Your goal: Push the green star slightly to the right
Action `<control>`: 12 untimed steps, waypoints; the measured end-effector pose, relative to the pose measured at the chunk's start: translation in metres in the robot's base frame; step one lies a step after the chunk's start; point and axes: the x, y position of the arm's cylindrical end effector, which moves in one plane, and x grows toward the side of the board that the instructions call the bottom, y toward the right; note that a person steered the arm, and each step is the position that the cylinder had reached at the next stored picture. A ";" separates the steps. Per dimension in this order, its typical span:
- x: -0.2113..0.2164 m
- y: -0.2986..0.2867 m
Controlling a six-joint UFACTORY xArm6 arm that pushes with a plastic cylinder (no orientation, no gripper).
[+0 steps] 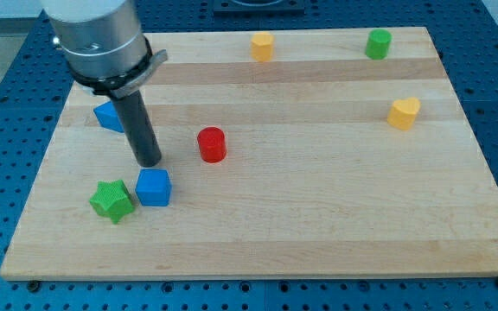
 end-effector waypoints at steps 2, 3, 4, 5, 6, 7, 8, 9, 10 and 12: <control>0.023 -0.081; 0.045 -0.088; 0.062 -0.081; 0.076 -0.066; 0.076 -0.044; 0.075 -0.019; 0.075 0.015; 0.076 0.052; 0.075 0.093; 0.049 0.126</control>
